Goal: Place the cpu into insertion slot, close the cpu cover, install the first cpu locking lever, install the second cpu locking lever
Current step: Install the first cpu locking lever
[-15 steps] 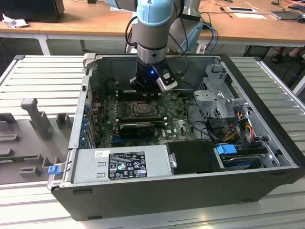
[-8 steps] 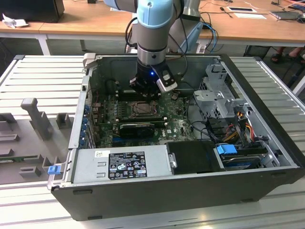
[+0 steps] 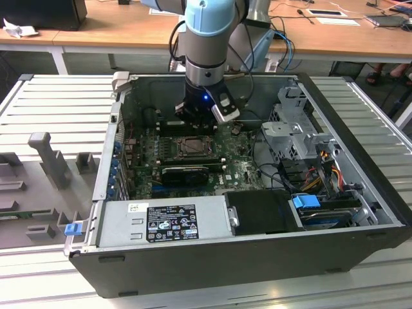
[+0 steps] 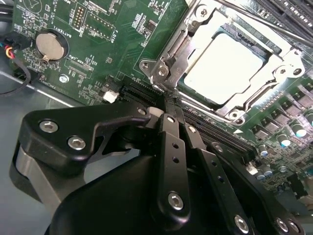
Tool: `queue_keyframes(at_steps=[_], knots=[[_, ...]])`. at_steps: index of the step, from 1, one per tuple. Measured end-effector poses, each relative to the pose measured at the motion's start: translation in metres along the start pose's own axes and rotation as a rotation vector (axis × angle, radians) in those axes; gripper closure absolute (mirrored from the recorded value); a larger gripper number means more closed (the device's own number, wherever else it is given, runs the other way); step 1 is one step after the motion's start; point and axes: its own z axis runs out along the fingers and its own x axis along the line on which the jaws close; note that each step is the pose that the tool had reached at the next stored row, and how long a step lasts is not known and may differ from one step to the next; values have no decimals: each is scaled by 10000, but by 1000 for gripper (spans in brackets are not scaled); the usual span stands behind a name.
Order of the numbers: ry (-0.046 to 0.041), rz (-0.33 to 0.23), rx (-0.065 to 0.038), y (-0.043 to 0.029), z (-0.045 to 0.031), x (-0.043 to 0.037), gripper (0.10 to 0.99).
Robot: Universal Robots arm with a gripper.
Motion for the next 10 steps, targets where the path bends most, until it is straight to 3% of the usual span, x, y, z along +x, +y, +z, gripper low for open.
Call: queue_keyframes(at_steps=[10], knots=[[0, -1, 42, -31, -36, 0, 980]])
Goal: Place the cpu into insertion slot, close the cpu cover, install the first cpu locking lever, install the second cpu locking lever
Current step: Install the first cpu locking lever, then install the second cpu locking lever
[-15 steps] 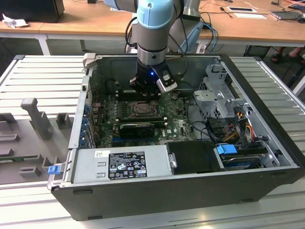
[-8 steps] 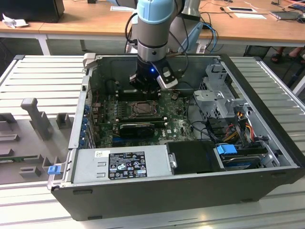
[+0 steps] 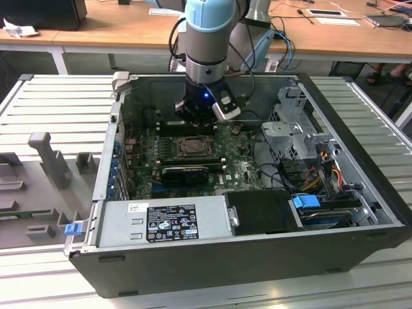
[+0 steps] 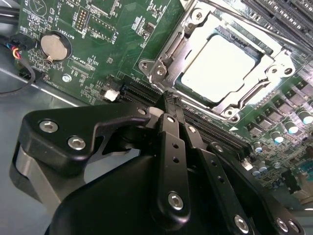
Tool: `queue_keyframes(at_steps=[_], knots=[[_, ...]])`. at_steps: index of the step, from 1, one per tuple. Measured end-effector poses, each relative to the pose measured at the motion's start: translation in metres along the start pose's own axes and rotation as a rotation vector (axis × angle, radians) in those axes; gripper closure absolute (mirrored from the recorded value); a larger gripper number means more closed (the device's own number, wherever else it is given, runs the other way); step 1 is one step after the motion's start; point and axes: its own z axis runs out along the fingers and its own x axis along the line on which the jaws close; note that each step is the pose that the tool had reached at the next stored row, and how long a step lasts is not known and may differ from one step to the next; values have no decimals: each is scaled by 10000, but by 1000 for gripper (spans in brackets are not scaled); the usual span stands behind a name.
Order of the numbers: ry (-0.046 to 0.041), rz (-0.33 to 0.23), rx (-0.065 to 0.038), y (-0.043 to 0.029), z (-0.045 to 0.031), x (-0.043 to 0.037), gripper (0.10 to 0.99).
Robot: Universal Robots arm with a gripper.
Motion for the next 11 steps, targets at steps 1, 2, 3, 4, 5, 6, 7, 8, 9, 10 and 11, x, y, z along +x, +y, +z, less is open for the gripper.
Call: queue_keyframes(at_steps=[1, 2, 3, 4, 5, 6, 7, 8, 9, 10, 11], knots=[[0, 1, 0, -4, -1, 0, 980], [0, 1, 0, -9, -1, 0, 980], [-1, 2, 0, -12, -2, 1, 980], [0, 1, -1, -16, -2, 1, 980], [0, 1, 0, -19, -3, 0, 980], [0, 1, 0, -21, -3, 1, 980], [-1, 1, 0, -24, -4, 0, 980], [0, 1, 0, -30, -5, 1, 980], [0, 0, 1, -36, -6, 1, 980], [0, 0, 0, -45, -7, 1, 980], [0, 1, 0, -52, -8, 1, 980]])
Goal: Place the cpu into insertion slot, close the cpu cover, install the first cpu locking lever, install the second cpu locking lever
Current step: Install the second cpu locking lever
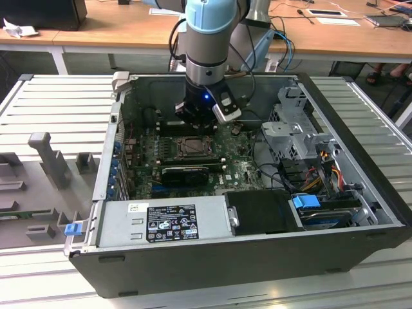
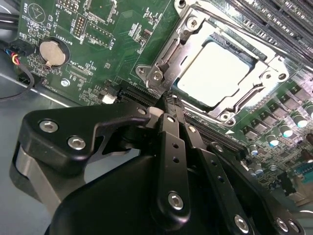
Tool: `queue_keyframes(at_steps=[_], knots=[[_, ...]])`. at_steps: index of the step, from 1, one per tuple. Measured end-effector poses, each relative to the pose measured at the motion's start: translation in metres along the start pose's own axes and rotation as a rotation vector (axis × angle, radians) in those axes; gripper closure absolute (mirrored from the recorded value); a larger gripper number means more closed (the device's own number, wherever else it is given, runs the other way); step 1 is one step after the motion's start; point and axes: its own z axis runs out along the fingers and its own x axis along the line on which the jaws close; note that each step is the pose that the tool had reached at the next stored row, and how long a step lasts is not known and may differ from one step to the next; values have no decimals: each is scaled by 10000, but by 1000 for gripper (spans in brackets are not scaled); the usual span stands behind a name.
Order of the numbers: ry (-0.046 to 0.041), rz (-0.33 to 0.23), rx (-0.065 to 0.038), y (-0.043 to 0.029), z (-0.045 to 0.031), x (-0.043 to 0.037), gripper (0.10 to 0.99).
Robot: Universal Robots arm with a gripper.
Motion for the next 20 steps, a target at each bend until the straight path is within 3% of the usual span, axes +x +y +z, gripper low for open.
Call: queue_keyframes(at_steps=[5, 9, 11, 12, 20], knots=[[0, 1, 6, -5, -48, -1, 980], [2, -3, 120, 10, -139, -3, 980], [3, -5, 218, 41, -333, -8, 980], [3, -6, 261, 44, -366, -9, 980], [5, -5, 277, -297, -410, 0, 980]])
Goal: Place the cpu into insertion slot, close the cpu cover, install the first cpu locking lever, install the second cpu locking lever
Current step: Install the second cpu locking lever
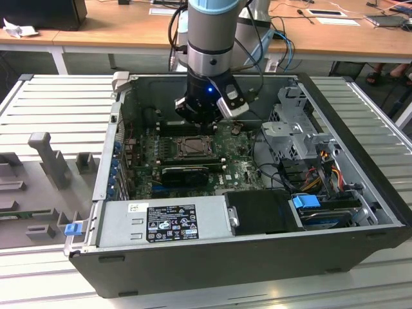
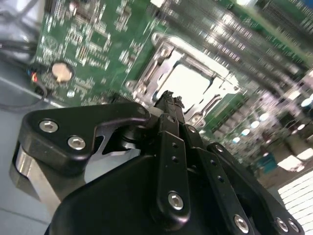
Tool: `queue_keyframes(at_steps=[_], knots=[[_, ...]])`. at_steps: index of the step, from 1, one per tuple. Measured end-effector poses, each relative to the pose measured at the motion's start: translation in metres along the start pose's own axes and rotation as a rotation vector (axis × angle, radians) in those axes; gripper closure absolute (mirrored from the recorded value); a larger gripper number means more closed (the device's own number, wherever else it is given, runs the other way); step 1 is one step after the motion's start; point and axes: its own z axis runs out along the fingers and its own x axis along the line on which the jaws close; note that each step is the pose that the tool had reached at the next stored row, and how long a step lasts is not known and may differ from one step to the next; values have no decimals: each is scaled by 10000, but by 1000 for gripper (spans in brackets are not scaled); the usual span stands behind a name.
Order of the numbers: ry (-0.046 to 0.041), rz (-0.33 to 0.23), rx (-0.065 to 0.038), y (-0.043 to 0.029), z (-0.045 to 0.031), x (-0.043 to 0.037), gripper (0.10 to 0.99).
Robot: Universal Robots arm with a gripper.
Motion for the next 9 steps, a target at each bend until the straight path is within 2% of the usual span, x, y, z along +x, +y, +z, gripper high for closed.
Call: queue_keyframes(at_steps=[2, 5, 6, 9], knots=[[-1, -1, -1, -81, -1, 1, 980], [10, 0, 0, -150, -6, 2, 980], [46, 5, 0, -168, -8, 3, 980], [236, -8, -4, -212, -3, 3, 980]])
